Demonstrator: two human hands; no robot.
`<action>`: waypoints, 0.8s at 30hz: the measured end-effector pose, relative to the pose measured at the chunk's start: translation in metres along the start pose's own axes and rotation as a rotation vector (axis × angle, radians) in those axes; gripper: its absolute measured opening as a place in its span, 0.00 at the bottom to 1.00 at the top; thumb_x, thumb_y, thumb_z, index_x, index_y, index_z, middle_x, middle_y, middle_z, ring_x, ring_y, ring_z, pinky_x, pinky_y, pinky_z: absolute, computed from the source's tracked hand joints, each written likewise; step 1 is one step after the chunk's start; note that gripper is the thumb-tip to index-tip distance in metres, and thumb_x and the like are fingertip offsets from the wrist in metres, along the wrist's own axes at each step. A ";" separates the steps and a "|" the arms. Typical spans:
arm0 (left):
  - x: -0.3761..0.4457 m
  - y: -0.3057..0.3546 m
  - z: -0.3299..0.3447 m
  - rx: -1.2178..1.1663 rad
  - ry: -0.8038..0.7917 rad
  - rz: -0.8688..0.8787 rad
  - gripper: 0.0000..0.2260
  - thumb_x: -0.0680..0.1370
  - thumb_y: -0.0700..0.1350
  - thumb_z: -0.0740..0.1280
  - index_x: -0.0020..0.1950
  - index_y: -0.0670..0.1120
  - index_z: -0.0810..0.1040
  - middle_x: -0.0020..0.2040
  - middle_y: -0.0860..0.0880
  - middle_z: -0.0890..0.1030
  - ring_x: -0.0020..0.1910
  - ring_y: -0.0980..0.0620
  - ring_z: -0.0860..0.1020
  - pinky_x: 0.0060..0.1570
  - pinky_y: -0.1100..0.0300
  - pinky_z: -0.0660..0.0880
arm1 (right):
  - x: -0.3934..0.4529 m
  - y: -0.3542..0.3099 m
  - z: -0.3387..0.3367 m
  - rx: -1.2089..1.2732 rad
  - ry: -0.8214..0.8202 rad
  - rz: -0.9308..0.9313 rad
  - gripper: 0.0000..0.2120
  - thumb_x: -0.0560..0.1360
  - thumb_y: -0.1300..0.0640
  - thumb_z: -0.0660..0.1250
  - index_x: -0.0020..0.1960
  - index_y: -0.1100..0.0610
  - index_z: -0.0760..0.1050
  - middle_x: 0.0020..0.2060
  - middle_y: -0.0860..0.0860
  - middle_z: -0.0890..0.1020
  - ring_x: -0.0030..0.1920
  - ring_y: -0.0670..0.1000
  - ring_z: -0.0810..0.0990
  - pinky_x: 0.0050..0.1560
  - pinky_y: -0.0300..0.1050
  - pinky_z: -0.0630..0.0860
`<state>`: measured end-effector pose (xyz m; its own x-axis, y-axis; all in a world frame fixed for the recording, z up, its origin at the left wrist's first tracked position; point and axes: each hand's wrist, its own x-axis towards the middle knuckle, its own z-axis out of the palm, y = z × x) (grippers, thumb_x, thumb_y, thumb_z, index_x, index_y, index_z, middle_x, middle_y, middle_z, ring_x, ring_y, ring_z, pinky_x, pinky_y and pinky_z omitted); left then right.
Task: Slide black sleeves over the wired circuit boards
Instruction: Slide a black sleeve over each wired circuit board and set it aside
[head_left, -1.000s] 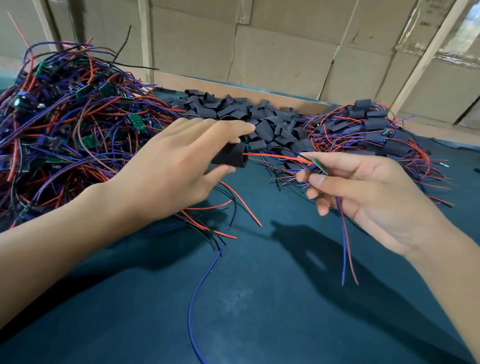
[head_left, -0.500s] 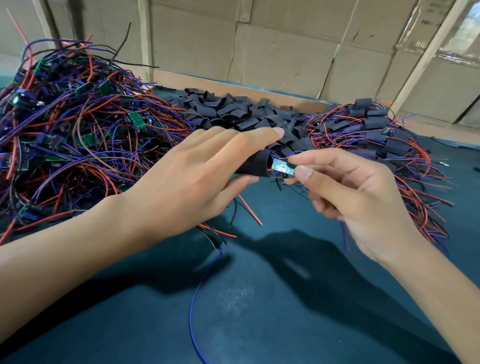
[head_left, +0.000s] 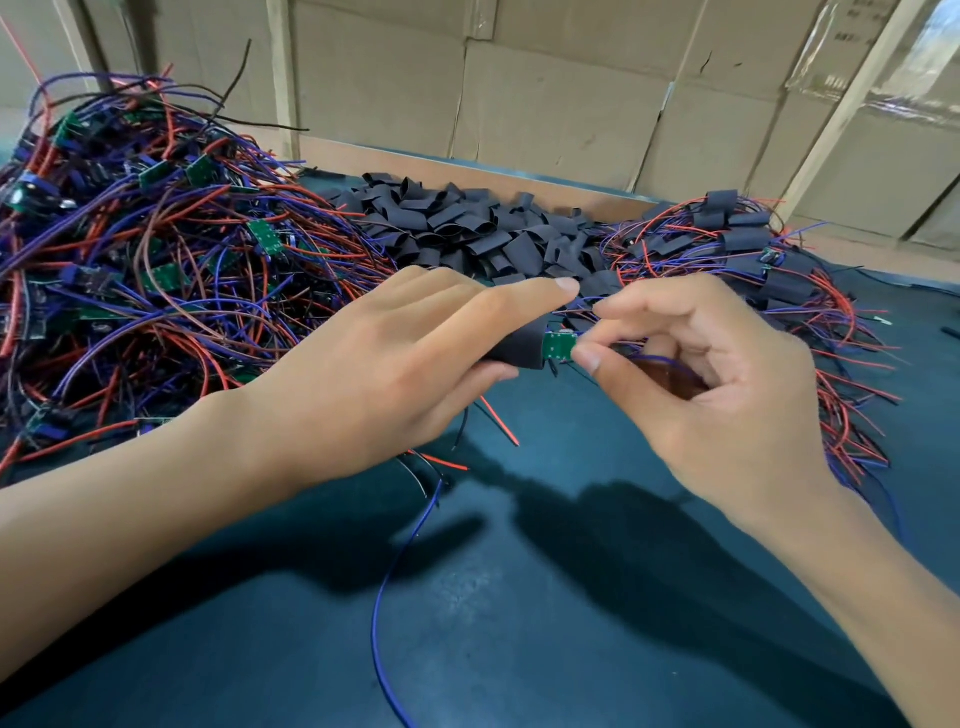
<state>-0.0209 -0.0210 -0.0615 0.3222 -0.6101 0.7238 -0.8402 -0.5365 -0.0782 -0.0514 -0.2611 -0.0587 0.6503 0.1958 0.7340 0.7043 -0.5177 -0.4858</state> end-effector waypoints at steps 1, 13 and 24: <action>0.000 0.001 0.001 -0.005 0.003 0.015 0.24 0.82 0.44 0.68 0.75 0.44 0.64 0.55 0.46 0.81 0.52 0.43 0.79 0.53 0.45 0.76 | 0.000 -0.001 0.000 -0.016 -0.006 -0.017 0.11 0.76 0.55 0.74 0.56 0.47 0.78 0.45 0.42 0.86 0.34 0.56 0.79 0.37 0.50 0.76; -0.002 0.006 0.001 -0.088 0.096 0.087 0.17 0.82 0.39 0.68 0.69 0.43 0.71 0.56 0.46 0.82 0.46 0.42 0.79 0.50 0.50 0.76 | -0.002 -0.004 0.006 0.185 -0.138 0.129 0.09 0.77 0.54 0.71 0.56 0.54 0.81 0.42 0.46 0.84 0.33 0.47 0.76 0.39 0.34 0.69; -0.005 -0.022 -0.001 -0.004 -0.118 0.104 0.18 0.82 0.50 0.67 0.69 0.42 0.75 0.48 0.45 0.82 0.46 0.42 0.81 0.50 0.45 0.77 | -0.005 0.000 0.014 -0.060 -0.118 0.143 0.05 0.72 0.52 0.75 0.46 0.44 0.82 0.41 0.34 0.84 0.37 0.43 0.81 0.40 0.35 0.75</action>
<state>-0.0050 -0.0056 -0.0629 0.2822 -0.7267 0.6263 -0.8732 -0.4650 -0.1460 -0.0505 -0.2498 -0.0688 0.7739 0.2113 0.5970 0.5864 -0.5952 -0.5495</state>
